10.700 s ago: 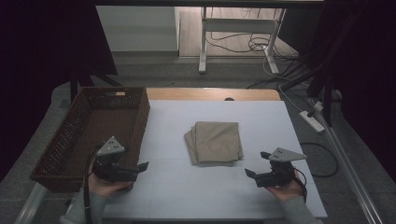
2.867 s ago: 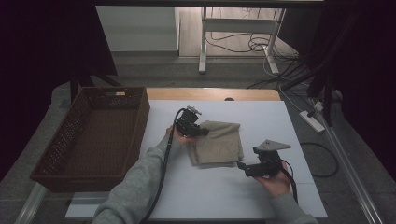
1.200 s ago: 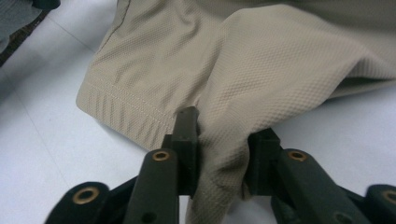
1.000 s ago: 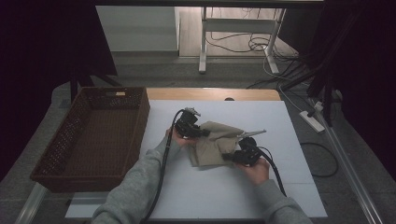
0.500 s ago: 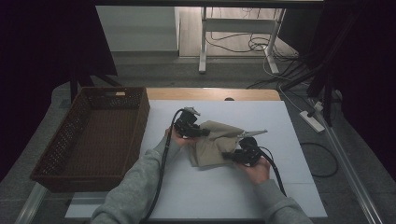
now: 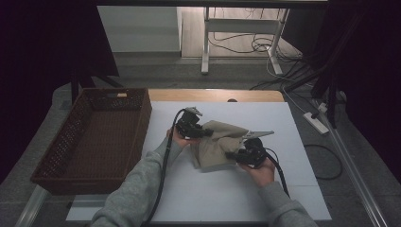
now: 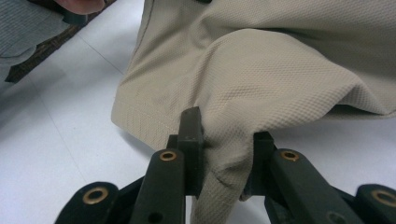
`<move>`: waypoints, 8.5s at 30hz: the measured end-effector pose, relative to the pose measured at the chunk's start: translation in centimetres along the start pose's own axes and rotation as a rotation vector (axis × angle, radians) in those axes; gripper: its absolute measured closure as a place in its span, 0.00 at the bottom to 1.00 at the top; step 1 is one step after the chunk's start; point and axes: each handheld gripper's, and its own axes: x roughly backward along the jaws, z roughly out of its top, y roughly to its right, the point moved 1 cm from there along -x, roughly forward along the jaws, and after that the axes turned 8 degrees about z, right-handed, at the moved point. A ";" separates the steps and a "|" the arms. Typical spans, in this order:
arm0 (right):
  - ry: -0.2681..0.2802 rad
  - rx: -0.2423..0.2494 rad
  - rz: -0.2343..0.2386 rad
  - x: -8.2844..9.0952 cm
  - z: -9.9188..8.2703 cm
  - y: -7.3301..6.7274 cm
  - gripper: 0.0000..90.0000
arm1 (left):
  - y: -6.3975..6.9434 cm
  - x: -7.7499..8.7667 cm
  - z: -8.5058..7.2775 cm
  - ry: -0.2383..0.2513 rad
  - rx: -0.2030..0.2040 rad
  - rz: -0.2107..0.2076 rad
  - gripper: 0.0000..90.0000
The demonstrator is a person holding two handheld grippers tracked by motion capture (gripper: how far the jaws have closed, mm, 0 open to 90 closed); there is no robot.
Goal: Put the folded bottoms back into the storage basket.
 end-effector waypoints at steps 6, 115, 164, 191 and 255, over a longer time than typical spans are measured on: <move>0.008 0.011 0.001 0.3 0.2 -0.2 0.82 | 0.0 0.4 0.2 0.008 0.001 -0.002 0.79; 0.172 0.200 0.134 -0.2 10.1 -8.0 0.82 | -0.6 15.2 2.0 0.154 -0.019 0.121 0.78; 0.175 0.253 0.212 -6.4 15.2 -12.2 0.82 | -5.3 22.5 -1.8 0.191 0.042 0.220 0.78; 0.163 0.285 0.252 -9.8 17.9 -15.0 0.82 | -7.5 26.7 -4.5 0.222 0.091 0.269 0.78; 0.074 0.258 0.331 -22.5 18.7 -19.9 0.81 | -15.1 31.1 -14.5 0.157 0.287 0.354 0.78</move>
